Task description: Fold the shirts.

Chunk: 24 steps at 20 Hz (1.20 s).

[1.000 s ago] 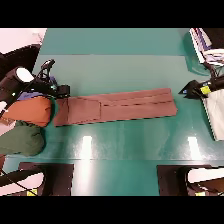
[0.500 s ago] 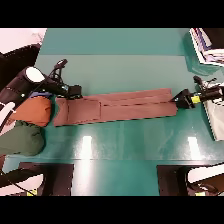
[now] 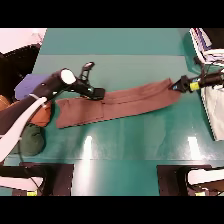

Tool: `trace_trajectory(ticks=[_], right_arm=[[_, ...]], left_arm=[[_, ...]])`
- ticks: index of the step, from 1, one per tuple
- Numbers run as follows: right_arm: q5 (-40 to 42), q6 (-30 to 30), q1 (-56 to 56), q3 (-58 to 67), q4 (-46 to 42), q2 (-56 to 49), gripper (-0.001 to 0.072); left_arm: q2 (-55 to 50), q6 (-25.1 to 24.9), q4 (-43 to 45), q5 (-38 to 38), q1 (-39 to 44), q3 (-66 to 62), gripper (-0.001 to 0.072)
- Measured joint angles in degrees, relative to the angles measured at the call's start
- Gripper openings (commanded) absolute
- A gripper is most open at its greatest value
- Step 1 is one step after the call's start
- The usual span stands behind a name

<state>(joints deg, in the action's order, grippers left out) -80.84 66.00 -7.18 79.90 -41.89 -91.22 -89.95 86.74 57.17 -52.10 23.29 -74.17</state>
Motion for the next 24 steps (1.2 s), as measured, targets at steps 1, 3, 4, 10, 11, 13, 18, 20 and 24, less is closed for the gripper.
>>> trace_trajectory(ticks=[1,3,4,10,11,13,18,20,24], right_arm=[[-0.2,0.0,0.6,1.4,1.1,1.8,0.0013],[-0.4,0.5,2.7,4.7,3.4,5.0,0.0014],[-0.9,1.0,4.2,6.6,4.1,6.2,0.0014],[-0.8,4.0,16.0,17.6,5.9,7.6,0.0014],[-0.8,4.3,17.8,19.1,6.1,7.1,0.0014],[-0.6,5.1,21.5,22.2,6.2,5.7,0.0014],[0.8,6.6,27.9,26.6,6.3,2.8,0.0014],[2.2,6.8,30.7,27.2,6.4,2.2,0.0014],[5.8,6.9,39.3,27.7,6.6,-0.5,0.0014]], left_arm=[[-2.3,0.1,-0.8,0.0,1.1,-2.0,0.0022],[-6.5,0.2,-2.3,0.0,3.2,-6.1,0.0022],[-8.5,0.2,-2.8,0.0,4.1,-8.1,0.0022],[-15.9,0.4,-5.6,0.1,7.1,-15.9,0.0022],[-16.4,0.4,-5.7,0.2,7.3,-16.4,0.0022],[-17.0,0.4,-5.8,0.7,7.4,-17.0,0.0022],[-16.1,0.4,-3.2,-3.4,3.9,-17.6,0.0022],[-12.9,0.4,-1.3,-5.9,0.3,-17.7,0.0022],[-2.7,0.3,5.9,-9.8,-9.6,-17.7,0.0023]])
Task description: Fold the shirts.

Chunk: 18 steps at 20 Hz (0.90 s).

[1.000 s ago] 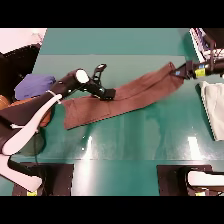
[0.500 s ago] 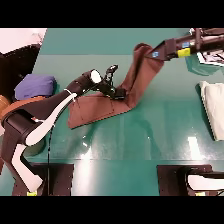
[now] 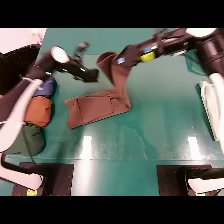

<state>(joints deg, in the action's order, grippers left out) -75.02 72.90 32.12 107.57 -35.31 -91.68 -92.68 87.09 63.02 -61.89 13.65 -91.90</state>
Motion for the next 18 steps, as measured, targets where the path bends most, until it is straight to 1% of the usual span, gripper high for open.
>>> trace_trajectory(ticks=[1,2,3,4,5,7,9,12,15,16,17,18], right_arm=[[1.3,-0.1,2.6,0.0,0.2,-1.3,0.0018],[2.9,-1.0,5.6,0.1,0.7,-2.9,0.0093],[4.7,-2.1,8.4,0.1,1.5,-4.6,0.0317],[6.7,-3.4,11.3,0.4,2.4,-6.5,0.0517],[8.3,-4.5,13.7,0.8,2.7,-8.3,0.0529],[8.9,-6.0,17.0,2.7,2.8,-12.2,0.0495],[6.3,-6.3,17.9,4.7,1.3,-14.7,0.0495],[2.4,-4.8,15.2,4.3,-4.5,-15.5,0.0494],[0.7,-2.7,8.0,-1.8,-10.0,-13.2,0.0495],[0.4,-1.8,5.0,-4.4,-11.3,-12.3,0.0526],[-0.1,-1.0,1.6,-7.3,-12.5,-11.4,0.0666],[-0.3,-0.4,-1.6,-9.9,-13.1,-10.8,0.0684]], left_arm=[[3.0,0.0,1.9,-0.7,-2.8,0.0,0.0023],[5.8,0.0,3.4,-1.1,-5.4,0.0,0.0023],[8.6,-0.1,4.9,-1.5,-8.1,0.0,0.0023],[11.0,-0.1,6.0,-1.9,-10.4,0.0,0.0023],[13.3,-0.1,6.7,-2.1,-12.8,0.0,0.0023],[16.8,-0.1,7.8,-2.8,-16.5,0.0,0.0023],[19.0,-0.2,8.5,-3.9,-19.3,0.0,0.0023],[20.5,-1.0,8.8,-5.7,-20.9,0.0,0.0023],[21.1,-1.6,8.8,-7.0,-21.5,0.0,0.0023],[21.1,-1.7,8.7,-7.3,-21.6,0.0,0.0023],[21.2,-1.7,8.7,-7.8,-21.7,0.0,0.0023],[21.3,-1.8,8.6,-8.0,-21.8,0.0,0.0022]])
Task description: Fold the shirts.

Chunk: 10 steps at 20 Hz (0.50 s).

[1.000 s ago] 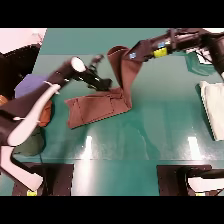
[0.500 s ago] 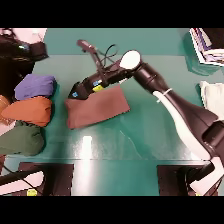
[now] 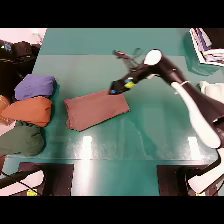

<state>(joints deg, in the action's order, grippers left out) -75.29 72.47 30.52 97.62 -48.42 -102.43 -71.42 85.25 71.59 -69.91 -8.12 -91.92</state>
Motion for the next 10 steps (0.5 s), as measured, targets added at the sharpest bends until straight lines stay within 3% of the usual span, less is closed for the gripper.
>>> trace_trajectory(ticks=[5,10], right_arm=[[0.2,1.4,-11.3,-9.6,3.7,-1.6,0.0664],[0.9,0.8,-9.1,-7.7,10.6,-8.4,0.0616]], left_arm=[[0.1,-0.2,-2.0,-0.6,0.0,0.0,0.0022],[0.1,-0.3,-2.8,-0.2,2.3,0.0,0.0023]])
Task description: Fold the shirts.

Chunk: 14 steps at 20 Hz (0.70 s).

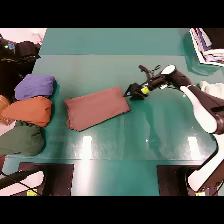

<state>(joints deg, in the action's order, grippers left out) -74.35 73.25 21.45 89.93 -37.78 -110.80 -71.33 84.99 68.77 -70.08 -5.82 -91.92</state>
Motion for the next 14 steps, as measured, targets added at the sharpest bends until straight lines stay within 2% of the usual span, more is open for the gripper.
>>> trace_trajectory(ticks=[3,4,5,6,10,14], right_arm=[[-1.2,-0.1,4.4,4.8,1.3,-4.4,0.0411],[-1.4,-0.2,5.9,6.5,1.3,-5.6,0.0302],[-1.4,-0.3,7.2,8.0,1.1,-6.5,0.0138],[-1.7,-0.7,8.4,9.5,1.2,-7.2,0.0016],[-2.4,-2.2,10.0,14.4,1.5,-8.3,0.0014],[-2.9,-2.6,5.5,15.3,1.5,-5.2,0.0014]], left_arm=[[0.0,0.0,-0.1,0.3,2.4,0.0,0.0023],[0.0,0.0,-0.2,0.4,3.3,0.0,0.0023],[0.0,0.0,-0.2,0.4,4.1,0.0,0.0023],[0.0,0.0,-0.2,0.5,5.0,0.0,0.0023],[0.0,0.0,-0.2,0.6,8.2,0.0,0.0022],[0.0,0.0,-0.2,0.6,10.7,0.0,0.0022]])
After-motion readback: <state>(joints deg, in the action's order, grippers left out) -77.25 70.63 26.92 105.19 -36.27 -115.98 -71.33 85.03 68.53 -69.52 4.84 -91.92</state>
